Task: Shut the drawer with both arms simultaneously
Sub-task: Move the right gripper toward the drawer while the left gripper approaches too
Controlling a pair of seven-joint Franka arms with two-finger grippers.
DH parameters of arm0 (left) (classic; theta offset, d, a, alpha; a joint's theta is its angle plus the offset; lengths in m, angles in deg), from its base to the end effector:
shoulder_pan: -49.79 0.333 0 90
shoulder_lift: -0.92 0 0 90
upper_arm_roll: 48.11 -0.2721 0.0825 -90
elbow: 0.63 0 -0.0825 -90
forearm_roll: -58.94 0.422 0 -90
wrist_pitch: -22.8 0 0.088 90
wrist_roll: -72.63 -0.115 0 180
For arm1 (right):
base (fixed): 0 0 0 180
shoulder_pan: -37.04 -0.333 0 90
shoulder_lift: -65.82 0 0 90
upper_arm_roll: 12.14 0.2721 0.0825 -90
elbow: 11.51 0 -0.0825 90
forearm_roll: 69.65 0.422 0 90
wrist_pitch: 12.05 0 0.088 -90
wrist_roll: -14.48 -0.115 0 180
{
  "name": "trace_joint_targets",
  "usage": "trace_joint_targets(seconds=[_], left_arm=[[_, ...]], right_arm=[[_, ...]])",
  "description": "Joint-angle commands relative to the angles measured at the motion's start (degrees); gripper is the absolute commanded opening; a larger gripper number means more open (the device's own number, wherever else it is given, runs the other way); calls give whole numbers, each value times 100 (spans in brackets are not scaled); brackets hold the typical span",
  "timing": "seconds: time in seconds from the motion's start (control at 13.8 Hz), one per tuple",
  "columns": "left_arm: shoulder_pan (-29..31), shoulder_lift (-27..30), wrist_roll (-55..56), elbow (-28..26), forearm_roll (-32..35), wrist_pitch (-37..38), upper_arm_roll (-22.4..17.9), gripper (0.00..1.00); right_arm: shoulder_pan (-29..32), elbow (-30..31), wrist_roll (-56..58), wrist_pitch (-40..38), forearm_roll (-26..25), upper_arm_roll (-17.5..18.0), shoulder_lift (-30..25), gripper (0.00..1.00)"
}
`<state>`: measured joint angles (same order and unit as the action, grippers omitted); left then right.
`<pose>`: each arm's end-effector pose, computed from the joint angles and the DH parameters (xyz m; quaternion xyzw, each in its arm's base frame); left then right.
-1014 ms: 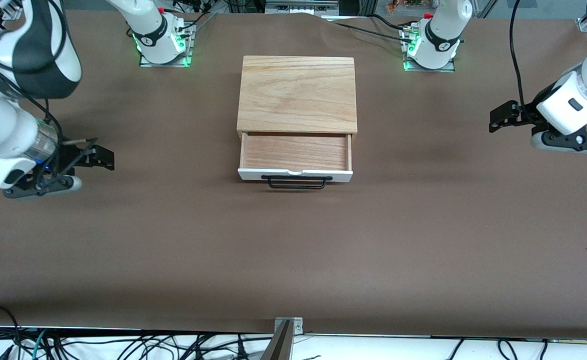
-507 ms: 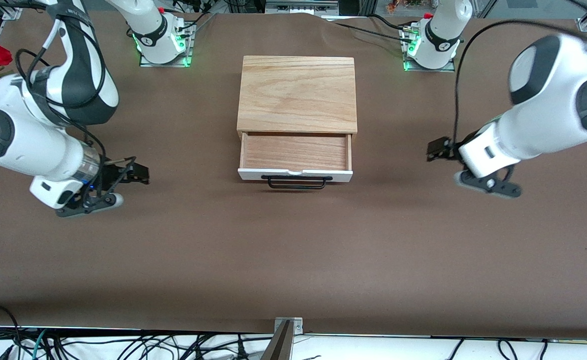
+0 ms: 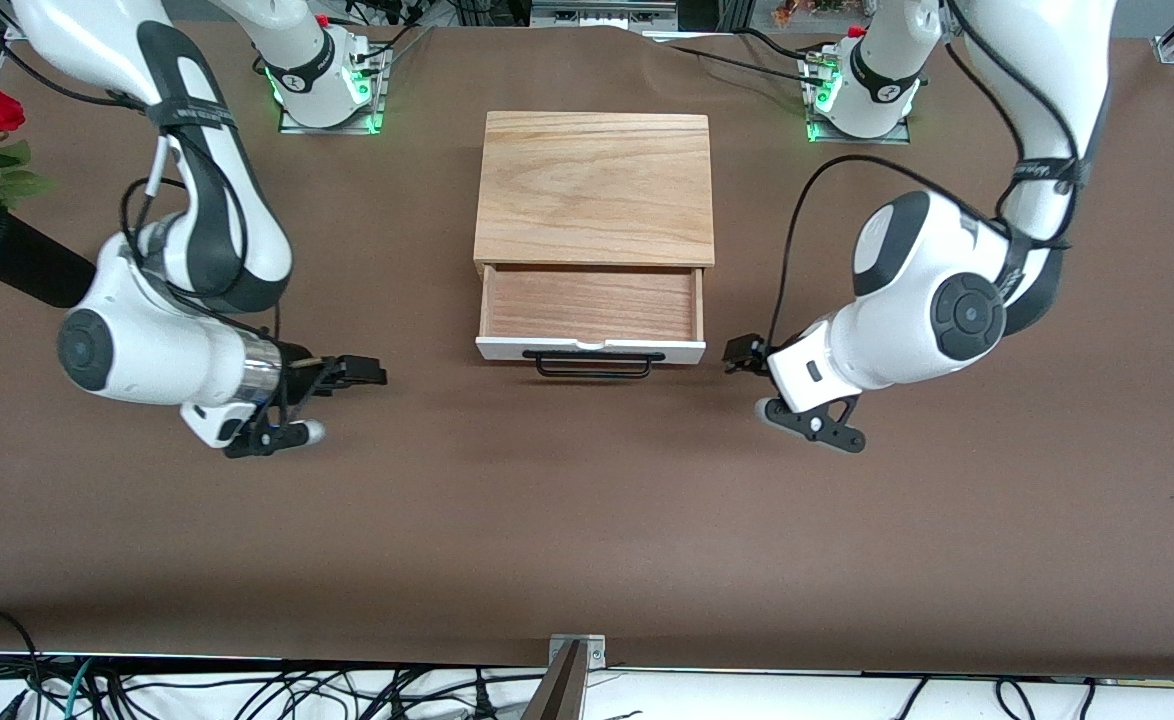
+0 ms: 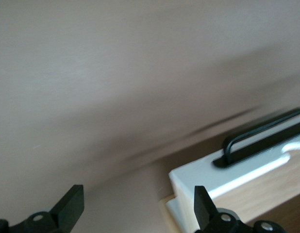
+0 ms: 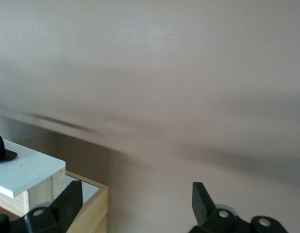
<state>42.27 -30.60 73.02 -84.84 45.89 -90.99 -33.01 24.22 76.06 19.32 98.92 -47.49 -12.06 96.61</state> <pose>0.6621 -0.2675 0.3101 0.9771 -0.1262 -0.0431 0.1661 0.6719 0.1832 0.2763 -0.9799 -0.0717 0.0754 0.1701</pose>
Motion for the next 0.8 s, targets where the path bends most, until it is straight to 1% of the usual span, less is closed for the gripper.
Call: trace_joint_targets(seconds=[0.0,0.14,0.22,0.43,0.58,0.72], left_arm=[[-144,-512,-118,264,-591,-398,-25,100],[-171,-653,-136,264,-917,-434,-34,100],[-171,-706,-136,255,-980,-434,-34,100],[-337,-795,-118,238,-998,-434,-25,100],[-391,-786,-74,176,-1111,-399,-25,100],[-382,-794,-118,124,-1226,-338,-25,100]], right_arm=[[-342,-205,-9,310,131,1,234,100],[-597,-214,-62,635,157,9,278,100],[-633,-214,-62,715,183,9,304,100],[-651,-214,-53,873,569,9,348,100],[-826,-214,-53,1031,763,9,418,100],[-993,-214,-62,1172,790,9,533,100]])
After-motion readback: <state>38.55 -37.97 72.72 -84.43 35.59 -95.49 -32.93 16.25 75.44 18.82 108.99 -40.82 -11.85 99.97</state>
